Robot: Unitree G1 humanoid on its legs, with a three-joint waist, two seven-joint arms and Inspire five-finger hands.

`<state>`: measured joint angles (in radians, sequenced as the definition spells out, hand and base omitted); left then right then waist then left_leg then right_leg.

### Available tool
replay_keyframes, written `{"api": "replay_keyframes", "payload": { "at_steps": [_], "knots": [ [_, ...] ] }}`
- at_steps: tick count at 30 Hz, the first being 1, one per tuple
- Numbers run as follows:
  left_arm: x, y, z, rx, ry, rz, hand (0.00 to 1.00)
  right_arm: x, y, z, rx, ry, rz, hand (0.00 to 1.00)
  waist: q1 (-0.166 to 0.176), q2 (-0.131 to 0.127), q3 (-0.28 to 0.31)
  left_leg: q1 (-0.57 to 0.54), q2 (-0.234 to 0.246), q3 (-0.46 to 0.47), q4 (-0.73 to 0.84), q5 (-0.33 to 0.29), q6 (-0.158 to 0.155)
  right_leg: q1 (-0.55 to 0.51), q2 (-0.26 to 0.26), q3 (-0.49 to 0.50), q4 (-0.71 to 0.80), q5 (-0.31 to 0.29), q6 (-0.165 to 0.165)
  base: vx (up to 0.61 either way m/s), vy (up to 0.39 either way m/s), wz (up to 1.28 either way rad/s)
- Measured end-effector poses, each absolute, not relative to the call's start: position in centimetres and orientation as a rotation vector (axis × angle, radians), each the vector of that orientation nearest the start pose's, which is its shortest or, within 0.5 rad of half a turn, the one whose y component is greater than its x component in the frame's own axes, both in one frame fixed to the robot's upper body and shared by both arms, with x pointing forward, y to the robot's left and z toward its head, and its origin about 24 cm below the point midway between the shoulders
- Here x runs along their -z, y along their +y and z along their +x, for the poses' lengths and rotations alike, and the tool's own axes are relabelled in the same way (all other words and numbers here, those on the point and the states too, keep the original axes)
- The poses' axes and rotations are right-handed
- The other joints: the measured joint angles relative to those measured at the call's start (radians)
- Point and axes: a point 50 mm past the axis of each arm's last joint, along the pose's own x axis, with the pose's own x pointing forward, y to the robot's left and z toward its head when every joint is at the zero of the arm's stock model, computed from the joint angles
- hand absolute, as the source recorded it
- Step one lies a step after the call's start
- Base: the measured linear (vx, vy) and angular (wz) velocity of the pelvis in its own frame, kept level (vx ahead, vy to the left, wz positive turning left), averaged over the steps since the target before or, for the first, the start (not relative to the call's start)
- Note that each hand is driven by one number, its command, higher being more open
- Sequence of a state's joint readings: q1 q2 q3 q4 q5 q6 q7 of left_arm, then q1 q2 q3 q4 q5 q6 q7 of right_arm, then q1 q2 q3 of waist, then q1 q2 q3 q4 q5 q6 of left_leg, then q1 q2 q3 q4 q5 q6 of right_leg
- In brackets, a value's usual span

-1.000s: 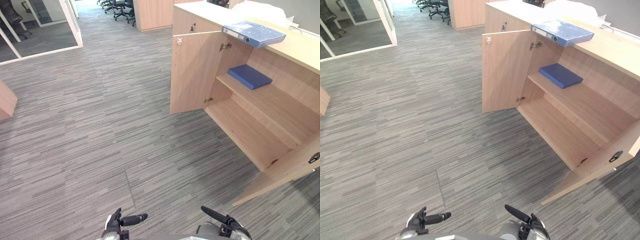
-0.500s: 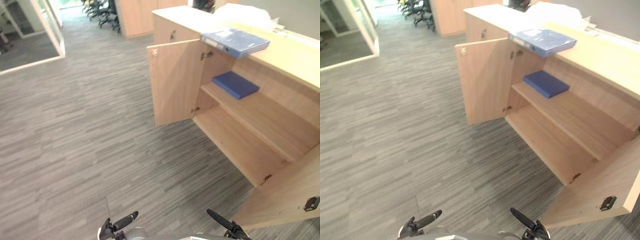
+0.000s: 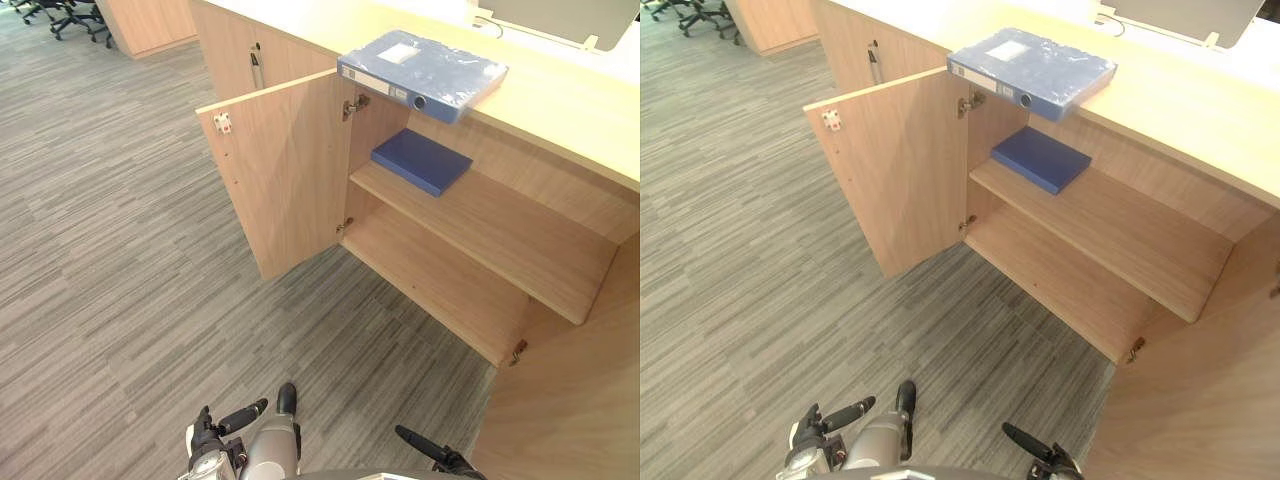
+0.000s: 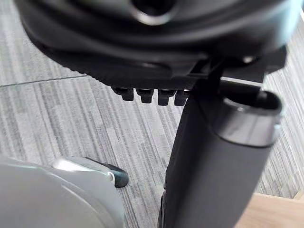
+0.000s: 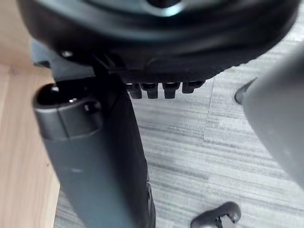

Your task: Walk over to the cabinet, pick up the folder, carry it to the office cabinet, place the folder inside the office cabinet, then close the office cabinet door

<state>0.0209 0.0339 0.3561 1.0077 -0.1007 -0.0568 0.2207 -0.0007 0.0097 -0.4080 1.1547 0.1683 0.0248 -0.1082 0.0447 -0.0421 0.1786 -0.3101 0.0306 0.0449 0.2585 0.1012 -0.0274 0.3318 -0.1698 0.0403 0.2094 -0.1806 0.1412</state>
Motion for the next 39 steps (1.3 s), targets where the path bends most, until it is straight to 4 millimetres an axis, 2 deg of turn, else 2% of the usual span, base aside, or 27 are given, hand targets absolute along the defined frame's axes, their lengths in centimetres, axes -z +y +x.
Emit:
{"api": "replay_keyframes", "payload": {
  "at_steps": [1, 3, 4, 5, 6, 7, 8, 10, 11, 13, 14, 15, 19, 20, 21, 22, 23, 25, 28, 30, 31, 32, 33, 34, 36, 38, 39],
  "knots": [
    [15.0, 21.9, 11.4, -0.610, 0.977, -0.125, 1.00, 16.8, -19.2, 9.2, 0.543, 1.156, 0.325, 1.00, 0.000, 0.005, -0.003, 0.042, -0.014, 0.029, 0.006, -0.029, 0.024, -0.040, -0.027, 0.019, 0.117, 0.053, -0.013, 0.40, 0.325, -0.65],
    [15.2, 22.0, 10.2, -0.628, 1.004, -0.113, 1.00, 16.9, -19.5, 8.8, 0.558, 1.172, 0.325, 1.00, -0.002, 0.007, -0.010, 0.164, -0.056, 0.043, -0.056, -0.075, 0.039, -0.134, -0.087, -0.006, 0.381, 0.158, -0.105, 0.40, 0.338, -0.63],
    [15.4, 21.8, 9.9, -0.613, 1.019, -0.097, 1.00, 16.9, -19.9, 8.3, 0.583, 1.172, 0.332, 1.00, -0.014, 0.006, -0.014, 0.235, -0.092, 0.070, -0.100, -0.107, 0.053, -0.203, -0.161, -0.057, 0.556, 0.231, -0.189, 0.31, 0.261, -0.35],
    [15.5, 21.9, 9.7, -0.605, 1.028, -0.083, 1.00, 16.9, -20.0, 8.3, 0.590, 1.166, 0.335, 1.00, -0.020, 0.002, -0.017, 0.253, -0.108, 0.084, -0.106, -0.117, 0.067, -0.240, -0.205, -0.090, 0.633, 0.218, -0.212, 0.34, 0.286, -0.45],
    [15.5, 22.0, 9.6, -0.597, 1.039, -0.069, 1.00, 16.6, -20.7, 8.8, 0.595, 1.138, 0.318, 1.00, -0.031, -0.004, -0.022, 0.286, -0.125, 0.104, -0.124, -0.136, 0.079, -0.313, -0.281, -0.192, 0.730, 0.174, -0.259, 0.28, 0.252, -0.47],
    [15.6, 21.9, 9.5, -0.593, 1.050, -0.064, 1.00, 16.4, -21.4, 9.1, 0.607, 1.120, 0.304, 1.00, -0.039, 0.018, -0.017, 0.313, -0.121, 0.118, -0.144, -0.147, 0.084, -0.363, -0.314, -0.308, 0.754, 0.123, -0.245, 0.22, 0.188, -0.50],
    [15.7, 21.9, 9.3, -0.589, 1.057, -0.057, 1.00, 16.4, -21.5, 9.2, 0.610, 1.119, 0.304, 1.00, -0.043, 0.023, -0.018, 0.334, -0.114, 0.127, -0.161, -0.148, 0.084, -0.381, -0.314, -0.355, 0.747, 0.092, -0.217, 0.23, 0.152, -0.57],
    [15.8, 21.8, 9.2, -0.563, 1.072, -0.031, 1.00, 16.3, -21.5, 9.5, 0.623, 1.113, 0.328, 1.00, -0.061, 0.044, -0.007, 0.380, -0.070, 0.151, -0.188, -0.160, 0.073, -0.439, -0.227, -0.448, 0.642, -0.025, -0.120, 0.21, 0.049, -0.49],
    [15.8, 21.7, 9.3, -0.556, 1.071, -0.028, 1.00, 16.3, -21.4, 9.6, 0.624, 1.110, 0.334, 1.00, -0.063, 0.046, -0.001, 0.393, -0.059, 0.157, -0.191, -0.163, 0.071, -0.446, -0.198, -0.459, 0.600, -0.046, -0.108, 0.18, -0.041, -0.35],
    [15.8, 21.1, 9.8, -0.521, 1.065, -0.016, 1.00, 16.3, -21.3, 9.7, 0.619, 1.109, 0.333, 1.00, -0.065, 0.050, 0.007, 0.435, -0.023, 0.182, -0.202, -0.180, 0.046, -0.457, -0.098, -0.511, 0.362, -0.059, -0.090, 0.18, -0.104, -0.35],
    [15.8, 21.1, 9.8, -0.519, 1.064, -0.016, 1.00, 16.4, -21.1, 9.7, 0.615, 1.113, 0.332, 1.00, -0.064, 0.040, 0.007, 0.449, -0.024, 0.191, -0.208, -0.185, 0.036, -0.454, -0.086, -0.528, 0.295, -0.035, -0.093, 0.17, -0.145, -0.37],
    [15.8, 20.9, 9.8, -0.514, 1.069, -0.019, 1.00, 16.4, -20.9, 9.8, 0.605, 1.118, 0.334, 1.00, -0.065, 0.035, 0.008, 0.473, -0.014, 0.199, -0.218, -0.195, 0.017, -0.435, -0.064, -0.542, 0.244, -0.006, -0.163, 0.13, -0.123, -0.36],
    [16.2, 19.0, 9.6, -0.469, 1.088, -0.051, 1.00, 16.3, -21.4, 9.8, 0.606, 1.121, 0.313, 1.00, -0.073, 0.084, -0.009, 0.482, 0.085, 0.247, -0.185, -0.251, -0.052, -0.400, 0.074, -0.518, 0.128, -0.023, -0.173, 0.22, -0.210, -0.45],
    [16.1, 19.2, 9.6, -0.502, 1.081, -0.077, 1.00, 16.4, -21.1, 9.8, 0.603, 1.121, 0.317, 1.00, -0.070, 0.092, -0.005, 0.459, 0.133, 0.255, -0.056, -0.298, -0.076, -0.360, 0.122, -0.504, 0.081, -0.025, -0.179, 0.23, -0.272, -0.47],
    [16.0, 19.5, 9.6, -0.522, 1.071, -0.090, 1.00, 16.4, -21.0, 9.8, 0.596, 1.120, 0.314, 1.00, -0.070, 0.085, -0.002, 0.418, 0.162, 0.252, 0.058, -0.325, -0.076, -0.345, 0.138, -0.498, 0.069, -0.024, -0.179, 0.25, -0.299, -0.56],
    [15.8, 20.2, 9.8, -0.560, 1.044, -0.115, 1.00, 16.4, -20.5, 9.7, 0.585, 1.121, 0.315, 1.00, -0.065, 0.075, 0.002, 0.310, 0.231, 0.245, 0.340, -0.334, -0.056, -0.309, 0.172, -0.474, 0.046, -0.029, -0.199, 0.34, -0.258, -0.83],
    [15.6, 20.5, 9.8, -0.586, 1.018, -0.152, 1.00, 16.4, -20.9, 9.5, 0.586, 1.119, 0.300, 1.00, -0.049, 0.088, 0.009, 0.198, 0.310, 0.220, 0.652, -0.334, -0.050, -0.263, 0.221, -0.432, 0.024, -0.036, -0.224, 0.28, -0.193, -0.82],
    [15.5, 20.7, 9.9, -0.589, 1.011, -0.161, 1.00, 16.4, -21.2, 9.3, 0.585, 1.126, 0.282, 1.00, -0.048, 0.096, 0.013, 0.144, 0.327, 0.204, 0.798, -0.341, -0.052, -0.204, 0.240, -0.392, -0.004, -0.041, -0.233, 0.31, -0.057, -0.83],
    [15.4, 20.9, 10.0, -0.591, 1.000, -0.169, 1.00, 16.4, -21.3, 9.2, 0.573, 1.142, 0.269, 1.00, -0.035, 0.089, 0.016, 0.085, 0.272, 0.203, 0.726, -0.353, -0.060, -0.120, 0.233, -0.290, -0.058, -0.038, -0.226, 0.46, 0.010, -0.98],
    [15.3, 21.1, 10.2, -0.588, 0.993, -0.167, 1.00, 16.6, -20.8, 9.2, 0.562, 1.168, 0.277, 1.00, -0.017, 0.077, 0.023, 0.078, 0.196, 0.155, 0.531, -0.358, -0.068, -0.098, 0.204, -0.234, -0.057, -0.048, -0.199, 0.44, 0.109, -1.07],
    [15.3, 21.3, 10.3, -0.585, 0.990, -0.165, 1.00, 16.6, -20.7, 9.3, 0.558, 1.171, 0.282, 1.00, -0.015, 0.069, 0.029, 0.078, 0.125, 0.087, 0.365, -0.347, -0.062, -0.080, 0.183, -0.216, -0.055, -0.061, -0.176, 0.32, 0.122, -0.62],
    [15.3, 21.3, 10.2, -0.581, 0.991, -0.165, 1.00, 16.6, -20.7, 9.2, 0.558, 1.172, 0.281, 1.00, -0.015, 0.069, 0.029, 0.083, 0.096, 0.050, 0.267, -0.319, -0.052, -0.071, 0.177, -0.213, -0.053, -0.069, -0.163, 0.39, 0.176, -0.53],
    [15.6, 20.9, 9.8, -0.571, 1.011, -0.167, 1.00, 16.6, -21.2, 8.9, 0.566, 1.173, 0.271, 1.00, -0.015, 0.096, 0.014, 0.099, 0.062, -0.030, 0.078, -0.118, -0.025, -0.059, 0.190, -0.211, -0.048, -0.085, -0.137, 0.38, 0.174, -0.19],
    [15.6, 21.3, 9.8, -0.571, 1.015, -0.175, 1.00, 16.7, -20.8, 8.8, 0.552, 1.179, 0.274, 1.00, -0.017, 0.063, 0.013, 0.123, 0.031, -0.038, 0.073, -0.110, -0.006, -0.041, 0.163, -0.218, -0.035, -0.094, -0.119, 0.37, 0.143, -0.04],
    [15.6, 21.9, 9.4, -0.565, 1.028, -0.144, 1.00, 16.8, -19.9, 8.9, 0.510, 1.185, 0.271, 1.00, -0.019, 0.047, 0.000, 0.194, 0.025, -0.033, -0.057, -0.078, 0.002, -0.080, 0.135, -0.215, 0.024, -0.097, -0.110, 0.31, 0.079, 0.07],
    [15.8, 22.1, 8.8, -0.565, 1.057, -0.136, 1.00, 16.8, -19.6, 9.3, 0.468, 1.172, 0.258, 1.00, -0.019, 0.043, -0.007, 0.260, 0.022, -0.031, -0.158, -0.046, 0.003, -0.088, 0.126, -0.221, -0.042, -0.103, -0.117, 0.22, 0.033, 0.03],
    [15.9, 22.2, 8.6, -0.554, 1.072, -0.123, 1.00, 16.7, -19.4, 9.4, 0.450, 1.169, 0.248, 1.00, -0.019, 0.036, -0.011, 0.292, 0.009, -0.031, -0.204, -0.031, 0.001, -0.101, 0.107, -0.225, -0.100, -0.069, -0.108, 0.11, -0.048, 0.19]
  ]
}}
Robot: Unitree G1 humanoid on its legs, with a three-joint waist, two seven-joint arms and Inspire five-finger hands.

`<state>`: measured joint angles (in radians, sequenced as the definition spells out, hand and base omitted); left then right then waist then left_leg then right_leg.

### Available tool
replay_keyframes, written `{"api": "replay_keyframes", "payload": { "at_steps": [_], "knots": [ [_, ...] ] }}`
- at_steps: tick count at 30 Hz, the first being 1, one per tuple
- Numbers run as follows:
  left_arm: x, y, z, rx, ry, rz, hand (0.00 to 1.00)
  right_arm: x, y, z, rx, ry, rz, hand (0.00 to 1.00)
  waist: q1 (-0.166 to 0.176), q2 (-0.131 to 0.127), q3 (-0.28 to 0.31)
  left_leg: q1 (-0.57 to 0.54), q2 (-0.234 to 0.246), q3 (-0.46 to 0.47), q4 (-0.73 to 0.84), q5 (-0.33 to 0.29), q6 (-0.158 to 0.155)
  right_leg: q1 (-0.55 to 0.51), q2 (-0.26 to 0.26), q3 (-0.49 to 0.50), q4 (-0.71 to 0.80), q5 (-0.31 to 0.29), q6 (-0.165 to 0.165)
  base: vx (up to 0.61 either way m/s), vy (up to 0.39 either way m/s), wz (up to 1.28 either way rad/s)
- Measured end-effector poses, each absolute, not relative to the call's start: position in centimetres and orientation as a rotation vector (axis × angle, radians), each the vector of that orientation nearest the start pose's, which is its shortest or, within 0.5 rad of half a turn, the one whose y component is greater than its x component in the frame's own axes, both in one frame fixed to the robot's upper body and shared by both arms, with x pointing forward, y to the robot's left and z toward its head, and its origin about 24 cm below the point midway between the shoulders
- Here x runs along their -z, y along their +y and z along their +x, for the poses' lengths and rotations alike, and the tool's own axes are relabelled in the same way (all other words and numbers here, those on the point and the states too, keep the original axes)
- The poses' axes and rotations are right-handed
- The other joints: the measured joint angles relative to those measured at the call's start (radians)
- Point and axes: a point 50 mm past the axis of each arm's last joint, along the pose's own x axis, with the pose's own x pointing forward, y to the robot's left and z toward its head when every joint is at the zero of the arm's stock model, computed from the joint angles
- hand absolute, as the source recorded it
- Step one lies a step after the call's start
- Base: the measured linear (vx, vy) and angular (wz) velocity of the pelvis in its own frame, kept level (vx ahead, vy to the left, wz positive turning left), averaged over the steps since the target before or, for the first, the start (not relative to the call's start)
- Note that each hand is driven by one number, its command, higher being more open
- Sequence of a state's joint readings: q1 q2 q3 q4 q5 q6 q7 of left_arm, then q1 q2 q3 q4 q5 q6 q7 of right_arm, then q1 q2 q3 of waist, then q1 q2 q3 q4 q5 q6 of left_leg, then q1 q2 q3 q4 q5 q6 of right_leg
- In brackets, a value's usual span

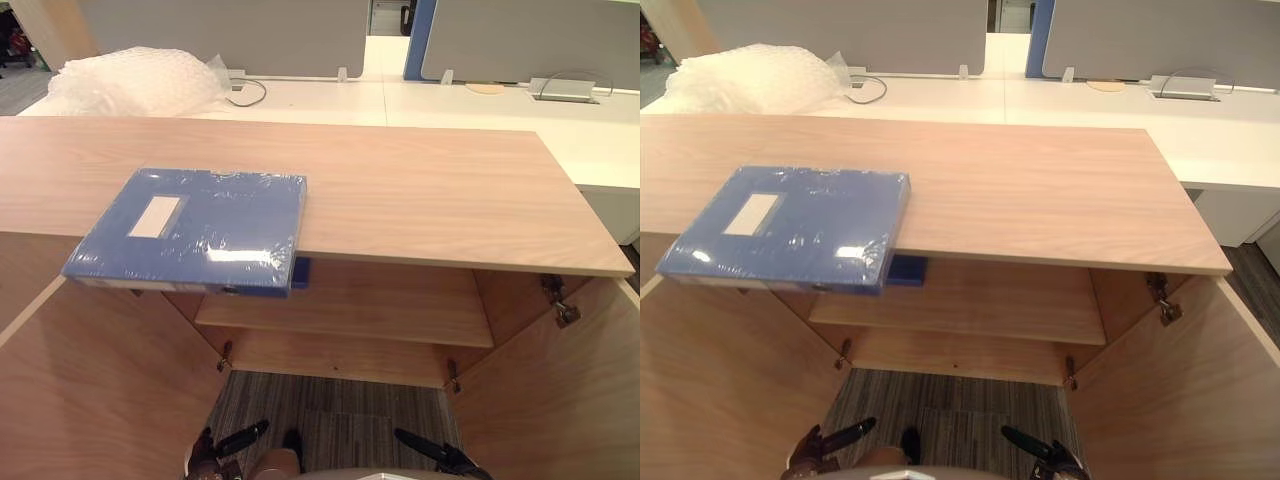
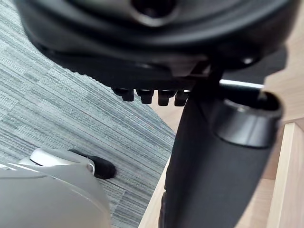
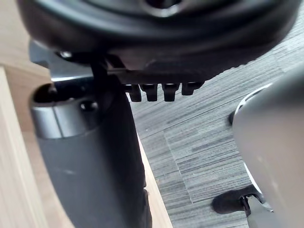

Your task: Walk over to the cabinet, pick up the folder, carry it to the office cabinet, place the folder inside the office cabinet, then close the office cabinet door

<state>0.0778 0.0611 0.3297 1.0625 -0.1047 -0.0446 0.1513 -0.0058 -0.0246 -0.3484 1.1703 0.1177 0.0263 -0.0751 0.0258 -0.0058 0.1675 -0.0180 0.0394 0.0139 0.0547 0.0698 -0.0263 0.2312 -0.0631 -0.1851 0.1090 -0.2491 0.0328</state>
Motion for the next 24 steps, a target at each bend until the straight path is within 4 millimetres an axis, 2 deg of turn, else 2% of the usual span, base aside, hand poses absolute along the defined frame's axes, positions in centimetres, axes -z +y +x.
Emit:
{"api": "replay_keyframes", "payload": {
  "at_steps": [1, 2, 3, 4, 6, 13, 18, 22, 24],
  "knots": [
    [15.9, 22.3, 8.5, -0.541, 1.080, -0.113, 1.00, 16.8, -19.4, 9.3, 0.449, 1.169, 0.248, 1.00, -0.007, -0.008, -0.008, 0.018, -0.015, -0.010, -0.032, 0.010, -0.002, -0.009, -0.011, -0.009, -0.002, 0.035, 0.000, 0.16, -0.103, 0.29],
    [16.1, 22.0, 8.1, -0.514, 1.097, -0.102, 1.00, 16.8, -19.8, 8.8, 0.461, 1.175, 0.242, 1.00, -0.010, 0.008, -0.033, 0.044, -0.013, -0.027, -0.107, 0.045, -0.013, -0.016, -0.010, -0.016, -0.001, 0.036, 0.003, 0.13, -0.094, 0.28],
    [16.2, 21.7, 7.9, -0.507, 1.103, -0.109, 1.00, 16.8, -20.0, 8.7, 0.465, 1.176, 0.238, 1.00, -0.009, 0.014, -0.037, 0.050, -0.012, -0.029, -0.133, 0.056, -0.013, -0.021, -0.008, -0.017, -0.002, 0.035, 0.003, 0.13, -0.072, 0.22],
    [16.3, 21.3, 7.9, -0.491, 1.107, -0.125, 1.00, 16.8, -20.2, 8.6, 0.467, 1.176, 0.236, 1.00, -0.011, 0.031, -0.033, 0.050, -0.013, -0.036, -0.142, 0.061, -0.013, -0.021, -0.005, -0.025, -0.003, 0.035, 0.003, 0.06, -0.036, 0.12],
    [16.4, 21.1, 7.5, -0.497, 1.119, -0.144, 1.00, 16.8, -20.6, 8.5, 0.480, 1.182, 0.239, 1.00, -0.011, 0.039, -0.033, 0.050, -0.017, -0.041, -0.142, 0.060, -0.014, -0.018, -0.003, -0.031, -0.004, 0.035, 0.003, 0.04, -0.035, 0.12],
    [16.4, 21.8, 7.0, -0.503, 1.111, -0.208, 1.00, 16.8, -20.3, 8.4, 0.468, 1.190, 0.257, 1.00, -0.007, 0.002, -0.019, 0.051, -0.023, -0.060, -0.147, 0.058, -0.017, -0.009, -0.006, -0.053, -0.004, 0.029, 0.013, 0.00, -0.009, 0.07],
    [16.4, 21.7, 6.4, -0.553, 1.084, -0.299, 1.00, 16.8, -20.2, 8.5, 0.453, 1.190, 0.253, 1.00, -0.006, 0.000, -0.020, 0.041, -0.051, -0.097, -0.148, 0.065, -0.007, 0.000, -0.031, -0.090, -0.004, 0.017, 0.033, -0.04, 0.054, 0.24],
    [14.6, 21.8, 7.3, -0.583, 0.930, -0.307, 1.00, 16.8, -19.7, 8.8, 0.414, 1.193, 0.229, 1.00, 0.009, -0.011, -0.024, 0.016, -0.078, -0.142, -0.148, 0.075, 0.007, -0.001, -0.047, -0.137, -0.010, 0.012, 0.041, -0.03, 0.067, 0.38],
    [12.7, 21.8, 8.6, -0.575, 0.806, -0.260, 1.00, 16.9, -19.3, 8.9, 0.388, 1.197, 0.212, 1.00, 0.033, -0.021, -0.021, 0.002, -0.089, -0.162, -0.148, 0.080, 0.010, -0.002, -0.051, -0.160, -0.017, 0.013, 0.044, 0.01, 0.050, 0.33]
  ]
}}
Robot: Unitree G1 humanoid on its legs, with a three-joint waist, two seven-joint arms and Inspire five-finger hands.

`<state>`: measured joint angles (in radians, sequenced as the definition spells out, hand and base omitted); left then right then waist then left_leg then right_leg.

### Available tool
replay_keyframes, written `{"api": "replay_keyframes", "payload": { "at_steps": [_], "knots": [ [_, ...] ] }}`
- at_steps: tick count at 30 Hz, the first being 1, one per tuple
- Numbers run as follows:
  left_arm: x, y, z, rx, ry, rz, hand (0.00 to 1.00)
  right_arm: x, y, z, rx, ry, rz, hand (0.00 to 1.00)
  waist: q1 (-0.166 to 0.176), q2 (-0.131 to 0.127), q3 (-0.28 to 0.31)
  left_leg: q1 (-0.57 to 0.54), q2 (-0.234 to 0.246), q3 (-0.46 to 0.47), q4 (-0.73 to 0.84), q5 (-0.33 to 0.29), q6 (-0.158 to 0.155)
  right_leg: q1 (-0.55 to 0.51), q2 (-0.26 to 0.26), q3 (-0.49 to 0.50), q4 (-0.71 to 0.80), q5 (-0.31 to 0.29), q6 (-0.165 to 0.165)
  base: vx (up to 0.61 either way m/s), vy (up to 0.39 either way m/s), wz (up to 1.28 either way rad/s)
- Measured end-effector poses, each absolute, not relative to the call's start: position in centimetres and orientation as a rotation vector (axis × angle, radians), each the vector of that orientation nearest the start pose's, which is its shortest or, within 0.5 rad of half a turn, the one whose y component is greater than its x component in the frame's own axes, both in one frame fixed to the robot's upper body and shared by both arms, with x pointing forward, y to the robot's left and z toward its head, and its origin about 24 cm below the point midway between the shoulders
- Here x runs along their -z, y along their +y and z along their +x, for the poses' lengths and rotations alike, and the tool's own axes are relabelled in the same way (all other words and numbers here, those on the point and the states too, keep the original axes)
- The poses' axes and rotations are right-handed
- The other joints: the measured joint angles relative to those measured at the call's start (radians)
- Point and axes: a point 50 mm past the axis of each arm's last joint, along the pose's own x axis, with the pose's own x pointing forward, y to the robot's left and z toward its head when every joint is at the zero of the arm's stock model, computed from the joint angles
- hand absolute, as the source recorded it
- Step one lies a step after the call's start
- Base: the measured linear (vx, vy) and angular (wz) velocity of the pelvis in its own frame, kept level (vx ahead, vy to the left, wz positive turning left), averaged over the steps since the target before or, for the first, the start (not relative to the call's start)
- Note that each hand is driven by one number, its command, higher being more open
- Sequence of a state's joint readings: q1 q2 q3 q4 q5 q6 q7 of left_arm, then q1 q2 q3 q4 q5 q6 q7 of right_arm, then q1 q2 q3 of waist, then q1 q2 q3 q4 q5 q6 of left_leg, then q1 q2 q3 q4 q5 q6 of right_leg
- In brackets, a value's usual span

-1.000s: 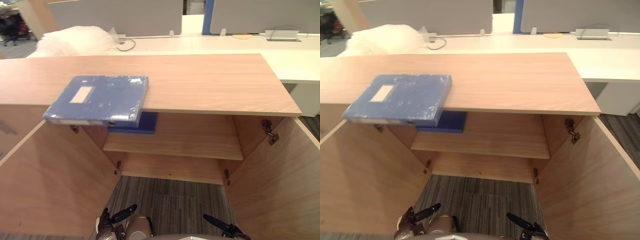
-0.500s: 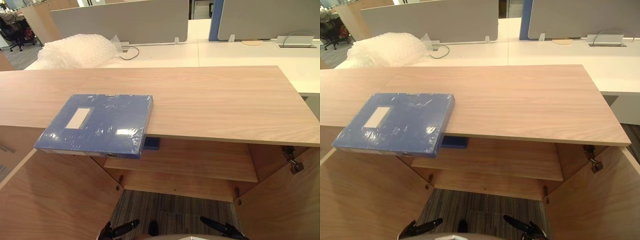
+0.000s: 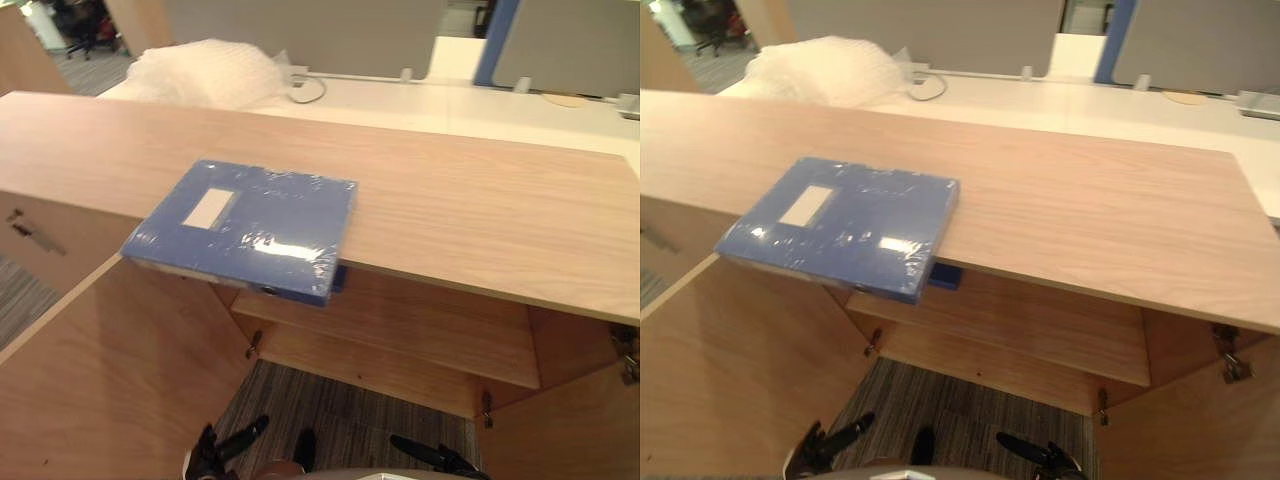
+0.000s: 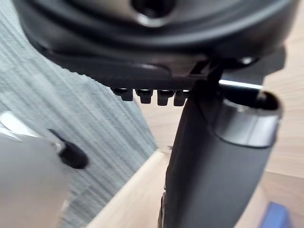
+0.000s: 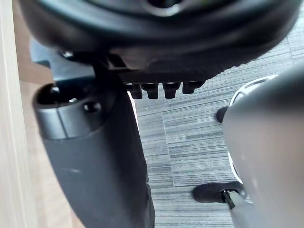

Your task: Walk over to the cabinet, pick up the folder, carry it to the office cabinet, place the folder inside the office cabinet, then close the office cabinet door

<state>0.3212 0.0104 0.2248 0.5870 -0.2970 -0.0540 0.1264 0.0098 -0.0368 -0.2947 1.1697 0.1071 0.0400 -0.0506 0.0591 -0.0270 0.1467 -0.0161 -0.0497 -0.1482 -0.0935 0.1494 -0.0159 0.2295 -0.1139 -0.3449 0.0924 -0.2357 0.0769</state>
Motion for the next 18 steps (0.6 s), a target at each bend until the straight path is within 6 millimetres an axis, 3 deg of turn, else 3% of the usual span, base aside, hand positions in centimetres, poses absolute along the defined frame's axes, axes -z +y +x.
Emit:
{"api": "replay_keyframes", "payload": {
  "at_steps": [2, 7, 11, 18],
  "knots": [
    [10.2, 22.5, 9.8, -0.616, 0.664, -0.223, 1.00, 16.9, -18.8, 9.0, 0.348, 1.202, 0.175, 1.00, 0.026, -0.006, -0.002, -0.007, -0.009, -0.006, 0.000, 0.002, 0.002, 0.001, -0.005, -0.007, -0.006, 0.004, 0.005, 0.03, 0.038, 0.12],
    [5.8, 24.8, 11.5, -0.744, 0.443, -0.114, 1.00, 16.7, -18.4, 9.6, 0.326, 1.182, 0.162, 1.00, 0.045, -0.006, -0.001, -0.006, -0.017, -0.017, 0.001, 0.003, 0.005, 0.010, -0.007, -0.016, -0.007, 0.008, 0.010, 0.03, 0.011, 0.10],
    [1.2, 26.1, 12.0, -0.874, 0.277, 0.165, 1.00, 16.8, -18.1, 9.4, 0.335, 1.190, 0.156, 1.00, 0.053, -0.010, -0.003, -0.005, -0.014, -0.031, 0.004, 0.007, 0.006, 0.015, -0.005, -0.017, -0.004, 0.011, 0.006, 0.01, 0.003, 0.07],
    [-3.4, 26.7, 12.2, -1.077, 0.151, 0.634, 1.00, 17.0, -18.0, 8.6, 0.330, 1.216, 0.072, 1.00, 0.060, -0.013, -0.012, -0.010, 0.000, -0.036, 0.000, -0.001, -0.004, 0.012, 0.012, -0.017, -0.012, 0.017, -0.004, -0.04, 0.002, 0.01]
  ]
}}
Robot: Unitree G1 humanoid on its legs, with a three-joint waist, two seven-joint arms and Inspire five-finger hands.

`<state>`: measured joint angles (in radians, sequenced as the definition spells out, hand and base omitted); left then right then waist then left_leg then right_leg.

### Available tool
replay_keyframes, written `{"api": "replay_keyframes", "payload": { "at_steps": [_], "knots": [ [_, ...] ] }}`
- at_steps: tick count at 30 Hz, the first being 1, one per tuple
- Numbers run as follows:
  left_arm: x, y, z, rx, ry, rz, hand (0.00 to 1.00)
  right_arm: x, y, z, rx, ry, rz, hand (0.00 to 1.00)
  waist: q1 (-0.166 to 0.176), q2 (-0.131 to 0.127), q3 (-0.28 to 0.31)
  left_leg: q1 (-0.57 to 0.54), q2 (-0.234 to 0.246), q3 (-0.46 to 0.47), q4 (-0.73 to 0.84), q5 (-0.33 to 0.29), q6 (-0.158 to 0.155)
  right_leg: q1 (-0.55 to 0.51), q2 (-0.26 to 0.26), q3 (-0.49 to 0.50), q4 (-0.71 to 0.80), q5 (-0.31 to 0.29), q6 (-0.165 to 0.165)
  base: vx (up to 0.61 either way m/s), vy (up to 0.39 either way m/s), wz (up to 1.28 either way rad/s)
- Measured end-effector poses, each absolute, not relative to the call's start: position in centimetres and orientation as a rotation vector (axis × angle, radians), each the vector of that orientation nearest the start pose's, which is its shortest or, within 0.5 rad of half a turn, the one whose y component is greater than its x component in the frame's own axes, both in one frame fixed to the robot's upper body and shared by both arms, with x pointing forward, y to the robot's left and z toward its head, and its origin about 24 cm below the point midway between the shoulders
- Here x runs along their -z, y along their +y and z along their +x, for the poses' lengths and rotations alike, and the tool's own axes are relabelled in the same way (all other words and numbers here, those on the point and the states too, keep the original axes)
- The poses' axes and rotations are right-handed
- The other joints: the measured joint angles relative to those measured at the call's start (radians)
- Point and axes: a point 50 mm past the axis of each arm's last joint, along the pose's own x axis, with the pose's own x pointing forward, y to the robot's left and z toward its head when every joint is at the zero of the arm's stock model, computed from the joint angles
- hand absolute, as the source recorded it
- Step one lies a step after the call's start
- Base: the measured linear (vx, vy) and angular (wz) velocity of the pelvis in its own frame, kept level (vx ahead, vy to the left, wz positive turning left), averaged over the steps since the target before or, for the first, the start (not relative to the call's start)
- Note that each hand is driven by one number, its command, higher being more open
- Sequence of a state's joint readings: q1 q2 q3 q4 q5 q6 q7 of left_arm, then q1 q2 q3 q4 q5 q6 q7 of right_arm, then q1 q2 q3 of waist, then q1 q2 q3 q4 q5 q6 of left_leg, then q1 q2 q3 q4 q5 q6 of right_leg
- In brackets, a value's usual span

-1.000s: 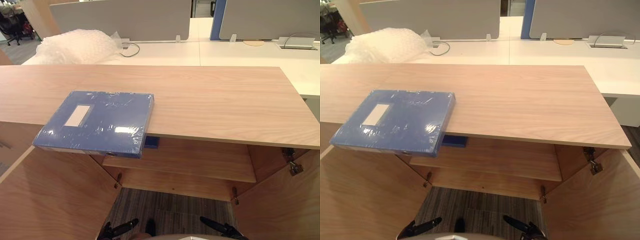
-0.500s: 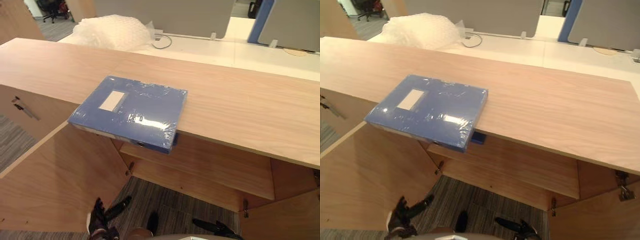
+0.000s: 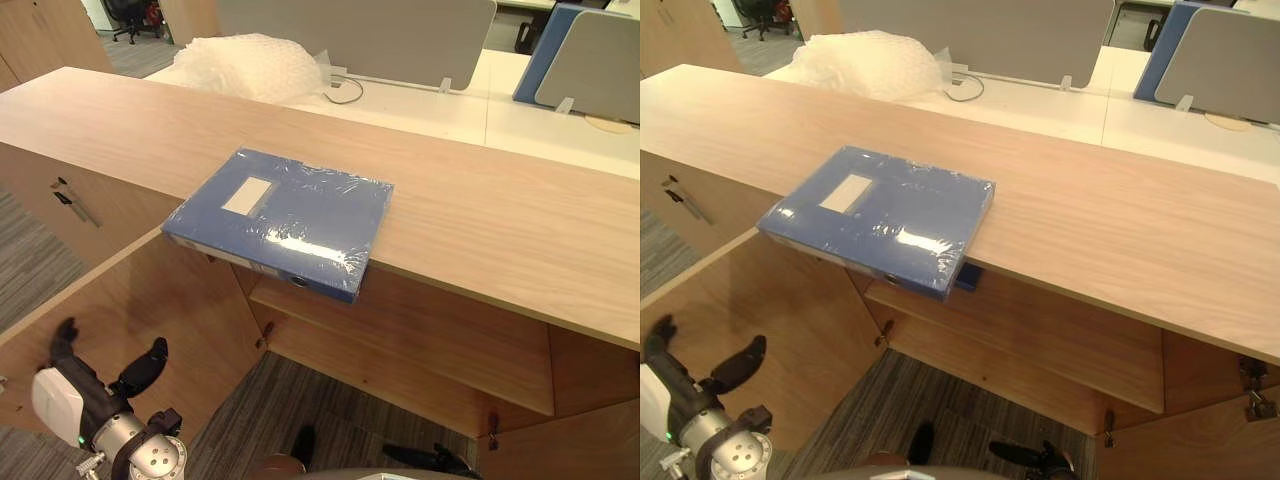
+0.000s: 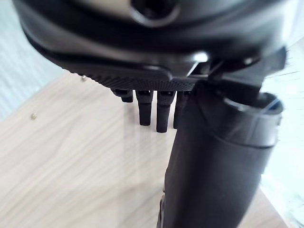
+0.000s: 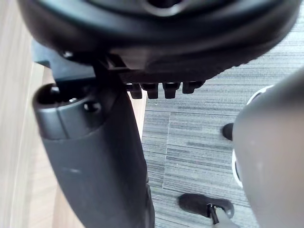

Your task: Walk over to the cabinet, pick up the folder, carry it to the office cabinet, place the folder inside the office cabinet, then close the office cabinet door

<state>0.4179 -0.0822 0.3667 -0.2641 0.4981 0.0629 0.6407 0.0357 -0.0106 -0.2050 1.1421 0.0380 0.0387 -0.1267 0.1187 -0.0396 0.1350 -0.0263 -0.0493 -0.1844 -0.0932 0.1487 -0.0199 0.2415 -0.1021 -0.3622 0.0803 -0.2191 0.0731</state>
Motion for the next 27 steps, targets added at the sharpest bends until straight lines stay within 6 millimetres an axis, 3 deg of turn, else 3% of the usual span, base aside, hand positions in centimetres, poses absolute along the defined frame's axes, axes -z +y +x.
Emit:
{"api": "replay_keyframes", "payload": {
  "at_steps": [5, 13, 27],
  "knots": [
    [-8.2, 24.1, 14.1, -1.033, -0.111, 0.787, 1.00, 17.0, -17.9, 8.2, 0.294, 1.222, 0.014, 1.00, 0.005, 0.001, -0.023, -0.028, 0.009, -0.016, 0.000, 0.016, -0.016, -0.018, 0.017, -0.010, -0.011, 0.005, -0.010, -0.02, -0.027, 0.08],
    [-11.9, 22.6, 15.0, -0.902, -0.369, 0.938, 1.00, 17.1, -19.0, 8.1, 0.299, 1.239, -0.008, 1.00, 0.007, 0.033, -0.042, -0.041, 0.012, -0.017, 0.005, 0.026, -0.011, -0.030, 0.023, -0.008, -0.013, 0.006, -0.012, 0.02, -0.033, 0.01],
    [-12.5, 21.2, 15.6, -0.545, -0.497, 1.104, 1.00, 17.1, -19.4, 8.2, 0.279, 1.251, -0.027, 1.00, 0.016, 0.042, -0.050, -0.046, 0.025, -0.024, 0.005, 0.037, -0.021, -0.042, 0.040, -0.007, 0.006, -0.002, -0.030, 0.00, -0.016, 0.00]
  ]
}}
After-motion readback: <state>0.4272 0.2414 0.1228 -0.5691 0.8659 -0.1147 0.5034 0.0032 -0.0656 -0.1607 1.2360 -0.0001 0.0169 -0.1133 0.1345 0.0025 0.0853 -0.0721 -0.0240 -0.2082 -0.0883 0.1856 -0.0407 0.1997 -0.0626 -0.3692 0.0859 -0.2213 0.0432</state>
